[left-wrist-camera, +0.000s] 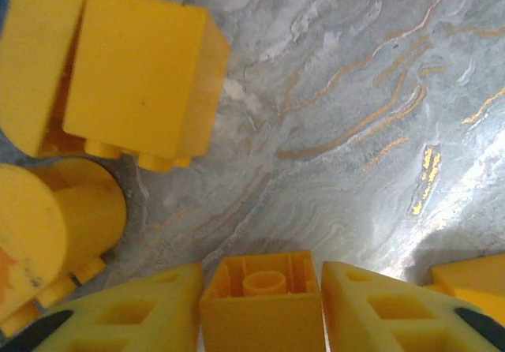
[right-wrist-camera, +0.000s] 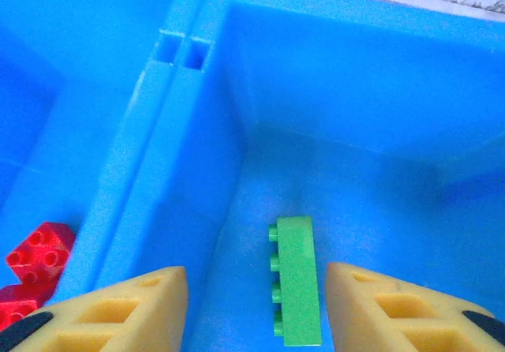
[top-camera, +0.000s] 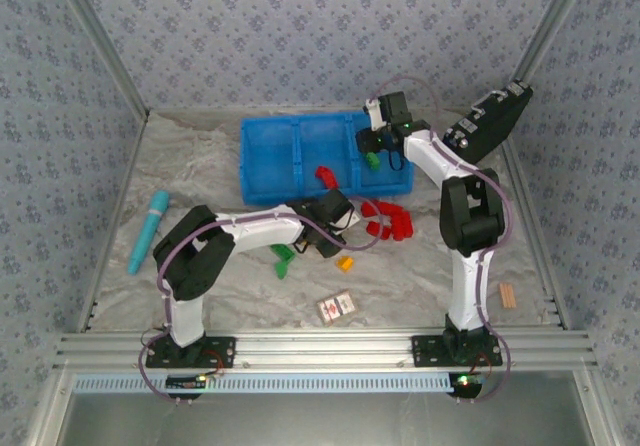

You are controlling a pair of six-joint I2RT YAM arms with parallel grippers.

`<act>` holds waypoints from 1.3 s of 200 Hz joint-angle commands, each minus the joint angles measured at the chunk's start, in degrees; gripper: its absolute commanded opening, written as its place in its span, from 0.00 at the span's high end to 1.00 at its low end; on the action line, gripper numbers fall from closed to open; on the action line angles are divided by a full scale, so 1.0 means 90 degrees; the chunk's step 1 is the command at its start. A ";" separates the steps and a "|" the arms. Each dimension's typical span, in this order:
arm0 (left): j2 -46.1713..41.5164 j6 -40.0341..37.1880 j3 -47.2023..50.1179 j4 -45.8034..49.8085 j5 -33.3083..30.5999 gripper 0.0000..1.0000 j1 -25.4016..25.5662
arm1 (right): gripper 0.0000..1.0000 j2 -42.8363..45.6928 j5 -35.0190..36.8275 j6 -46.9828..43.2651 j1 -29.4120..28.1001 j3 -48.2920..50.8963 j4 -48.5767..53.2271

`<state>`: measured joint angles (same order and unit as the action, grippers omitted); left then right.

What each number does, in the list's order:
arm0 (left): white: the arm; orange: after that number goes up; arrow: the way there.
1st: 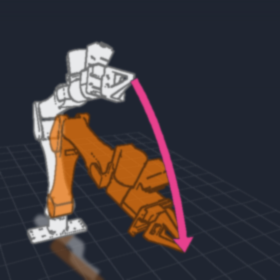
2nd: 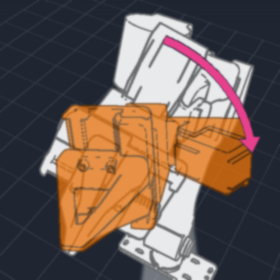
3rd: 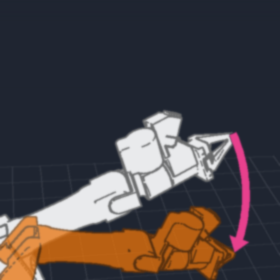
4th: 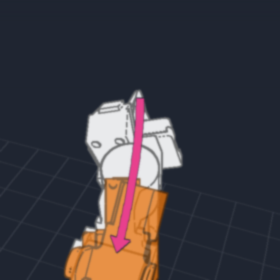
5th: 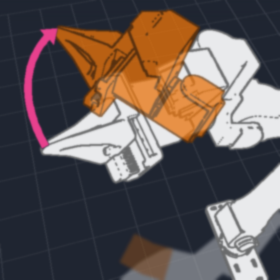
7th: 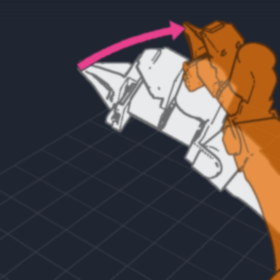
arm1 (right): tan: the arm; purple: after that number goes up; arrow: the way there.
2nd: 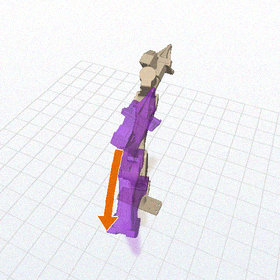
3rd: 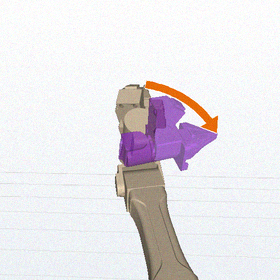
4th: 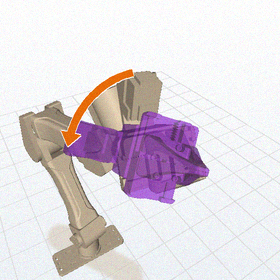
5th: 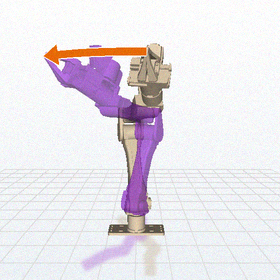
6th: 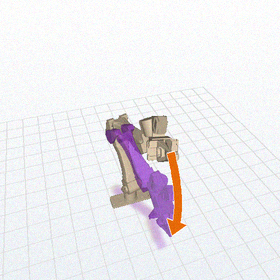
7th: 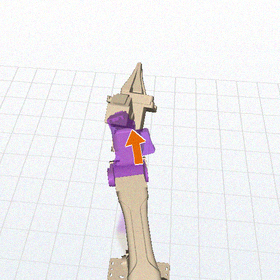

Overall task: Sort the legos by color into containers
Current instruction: Pick up the lego from the center of the table.

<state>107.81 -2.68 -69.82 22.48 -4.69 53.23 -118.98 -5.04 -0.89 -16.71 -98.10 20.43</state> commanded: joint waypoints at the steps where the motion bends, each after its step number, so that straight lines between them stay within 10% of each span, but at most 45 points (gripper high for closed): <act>1: 0.0127 0.0108 0.0128 0.0087 0.0224 0.61 -0.0048 | 0.50 0.0240 -0.0125 0.0128 -0.0047 -0.0134 -0.0008; 116: 0.0189 0.0262 0.0196 0.0241 0.0500 0.81 -0.0086 | 0.50 0.0927 -0.0009 -0.0119 -0.0087 0.0154 -0.0056; 260: -0.0985 -0.0069 -0.0759 0.0236 0.0848 0.86 -0.0987 | 0.48 0.4008 -0.0133 -0.0887 -0.0506 0.4797 -0.1005</act>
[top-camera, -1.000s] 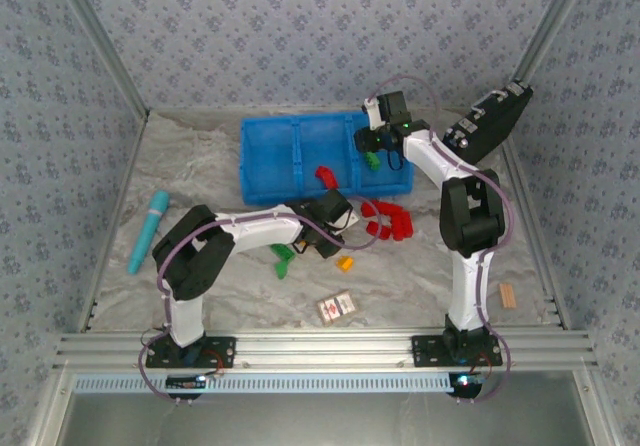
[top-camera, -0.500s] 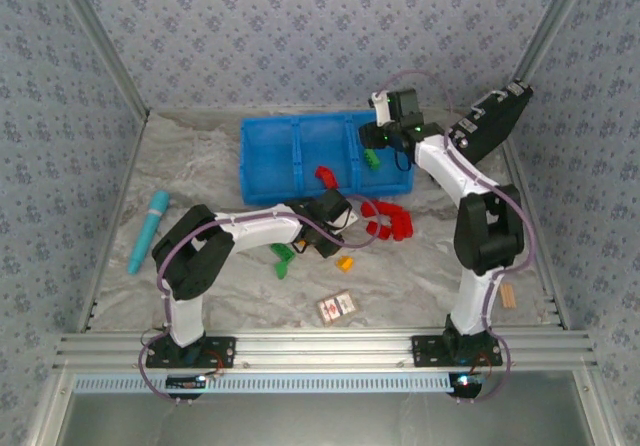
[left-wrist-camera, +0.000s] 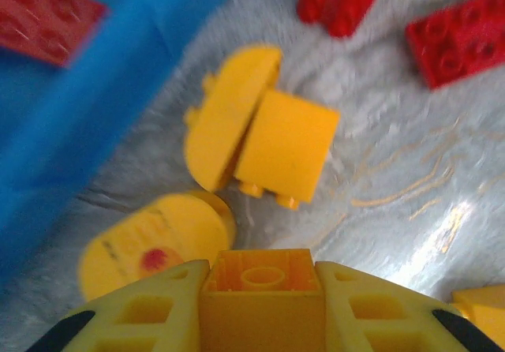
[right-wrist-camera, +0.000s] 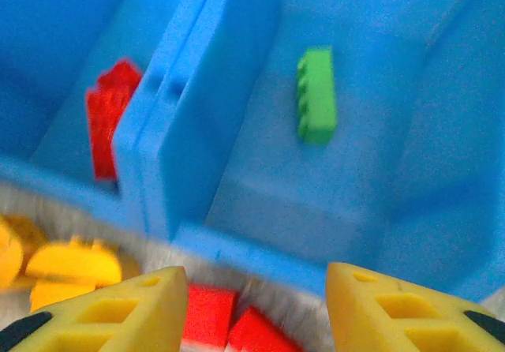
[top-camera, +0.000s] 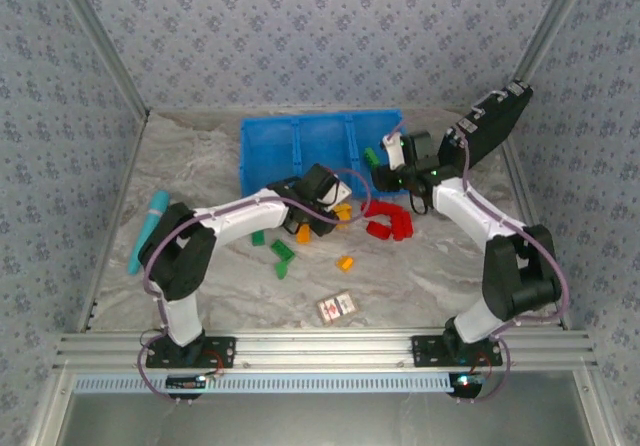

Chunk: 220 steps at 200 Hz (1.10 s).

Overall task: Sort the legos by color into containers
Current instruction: Pick up the lego from the center of the table, then place the lego in the container.

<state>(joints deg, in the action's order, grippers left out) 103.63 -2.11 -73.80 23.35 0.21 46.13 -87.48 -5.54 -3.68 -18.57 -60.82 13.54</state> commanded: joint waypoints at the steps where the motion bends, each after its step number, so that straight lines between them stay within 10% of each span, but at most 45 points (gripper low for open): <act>1: -0.0539 -0.0130 -0.0321 0.0139 0.0316 0.86 -0.0215 | 0.48 0.0524 -0.0063 -0.0596 -0.0320 0.0693 -0.0252; 119: -0.1079 -0.0325 -0.0571 0.0092 -0.0160 0.87 -0.2130 | 0.45 0.0632 0.0409 -0.2659 -0.1207 0.1757 -0.0209; 220: -0.0224 -0.0273 -0.0715 -0.0025 -0.0129 0.86 -0.2674 | 0.38 -0.0205 0.0616 -0.2670 -0.1289 0.1477 0.0279</act>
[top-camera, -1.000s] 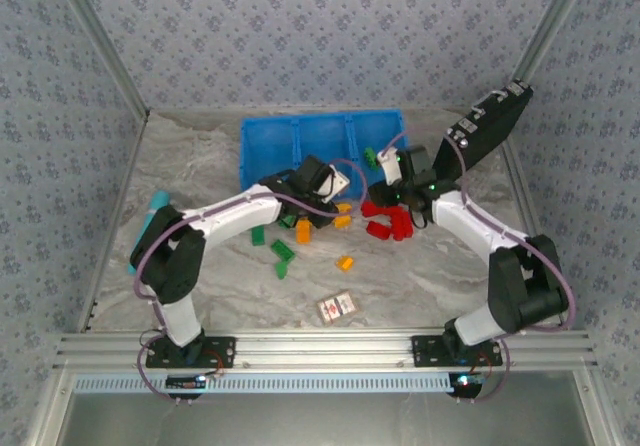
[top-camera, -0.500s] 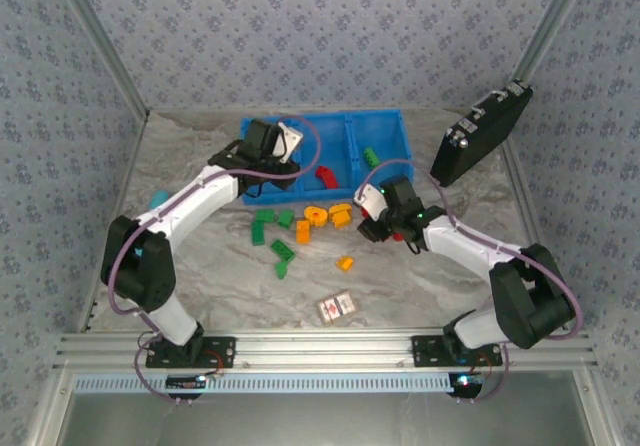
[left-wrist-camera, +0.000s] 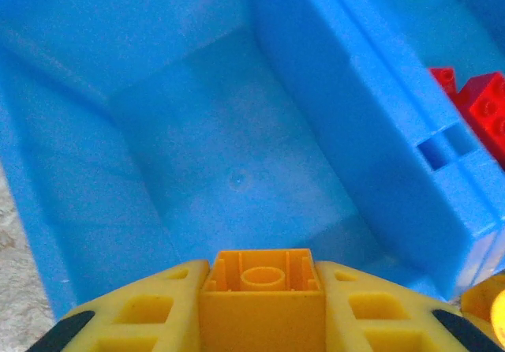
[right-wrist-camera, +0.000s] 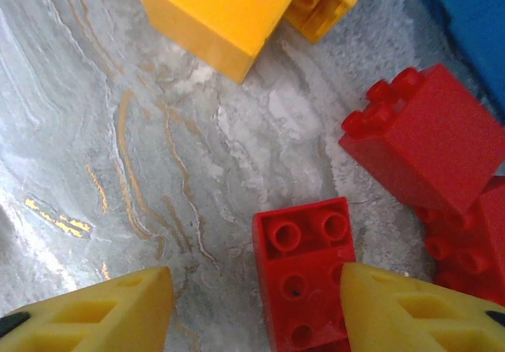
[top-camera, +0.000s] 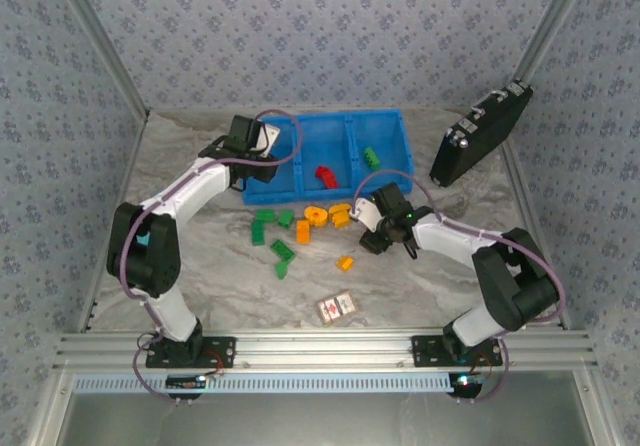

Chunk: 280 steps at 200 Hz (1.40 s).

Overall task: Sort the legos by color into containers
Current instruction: Place the lego in the container, then pick up the lego from the center of the table.

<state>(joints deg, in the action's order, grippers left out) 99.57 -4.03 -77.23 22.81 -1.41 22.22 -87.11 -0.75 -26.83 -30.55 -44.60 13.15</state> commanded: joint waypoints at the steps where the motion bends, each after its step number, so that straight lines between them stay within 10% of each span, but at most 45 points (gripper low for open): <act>1: 0.0242 -0.0060 -0.0349 0.0035 0.0045 0.86 -0.0017 | 0.38 -0.0259 0.0084 -0.0102 0.0043 -0.0336 0.0334; 134: 0.0980 0.0023 -0.0987 0.0392 0.0250 0.44 -0.0135 | 0.40 -0.0247 0.0164 -0.0254 0.0076 -0.0708 0.0557; 280: 0.0411 0.0055 -0.1014 0.0637 0.0645 0.38 -0.0176 | 0.35 -0.1284 0.0245 -0.0106 0.0464 -0.1500 0.1240</act>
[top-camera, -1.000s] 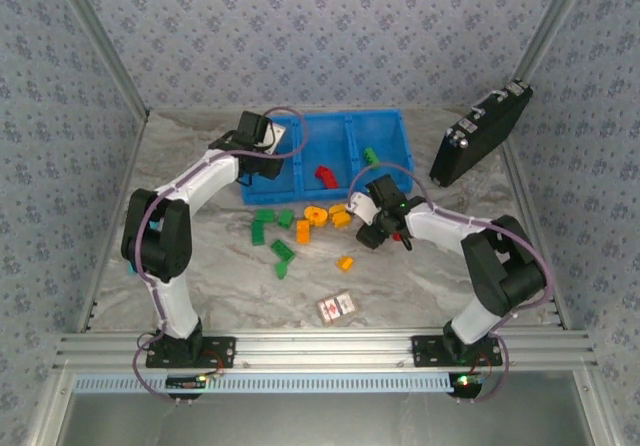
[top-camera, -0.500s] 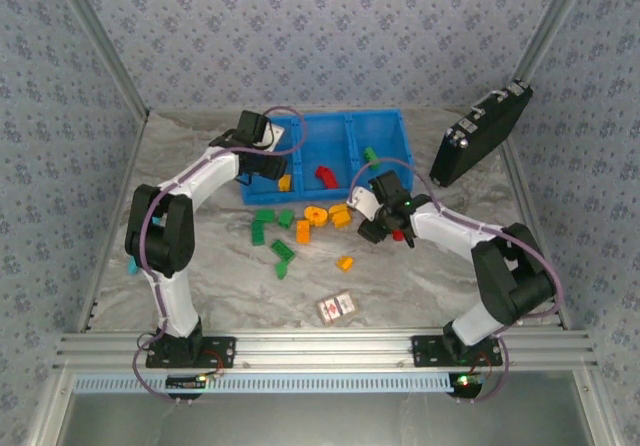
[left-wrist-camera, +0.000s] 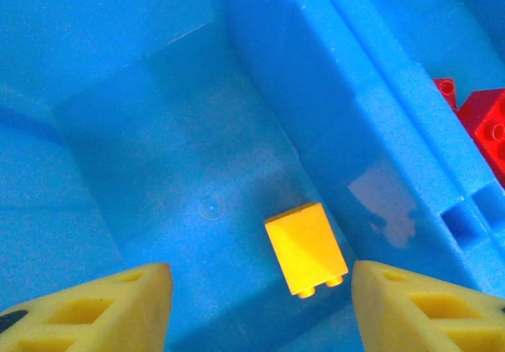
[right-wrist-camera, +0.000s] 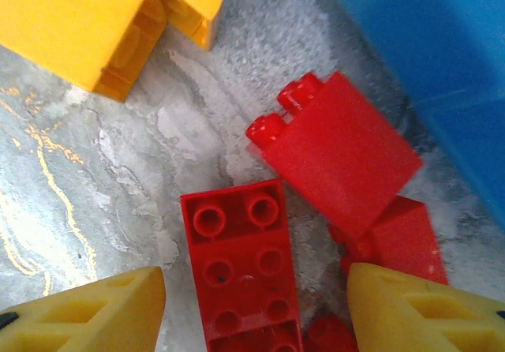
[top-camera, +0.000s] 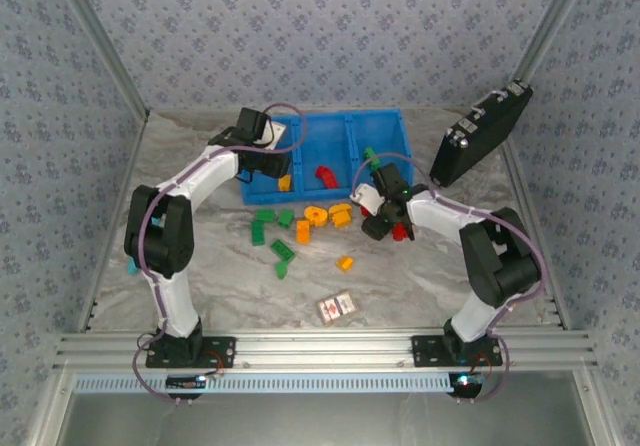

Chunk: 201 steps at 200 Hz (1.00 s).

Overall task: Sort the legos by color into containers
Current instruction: Pick up the lego from the center of the table.

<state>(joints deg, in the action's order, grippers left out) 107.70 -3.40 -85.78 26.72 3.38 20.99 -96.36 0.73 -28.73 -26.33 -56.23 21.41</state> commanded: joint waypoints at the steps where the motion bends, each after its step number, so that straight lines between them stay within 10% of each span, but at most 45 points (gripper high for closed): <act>1: -0.0502 -0.0019 -0.0062 0.0203 0.0113 0.38 -0.0039 | 0.35 -0.0269 0.0082 0.0106 -0.0009 -0.0212 0.0324; 49: -0.1016 0.0025 0.0018 0.0391 0.0215 0.37 -0.0047 | 0.36 -0.0674 0.0129 0.0152 -0.0007 -0.0400 0.0424; 117: -0.2532 -0.0037 0.0779 0.0922 -0.0511 0.36 0.0515 | 0.69 -0.0554 0.0309 0.0325 -0.0151 -0.0412 0.0524; 201: -0.5593 0.0334 0.2541 0.1955 -0.0375 0.32 0.0456 | 0.71 0.0055 0.0257 0.0555 -0.1043 -0.1937 0.0953</act>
<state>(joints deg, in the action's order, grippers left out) 61.45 -1.87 -66.81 40.58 -2.00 25.43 -98.10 2.39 -24.82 -33.95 -66.81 29.91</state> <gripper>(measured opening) 0.680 0.314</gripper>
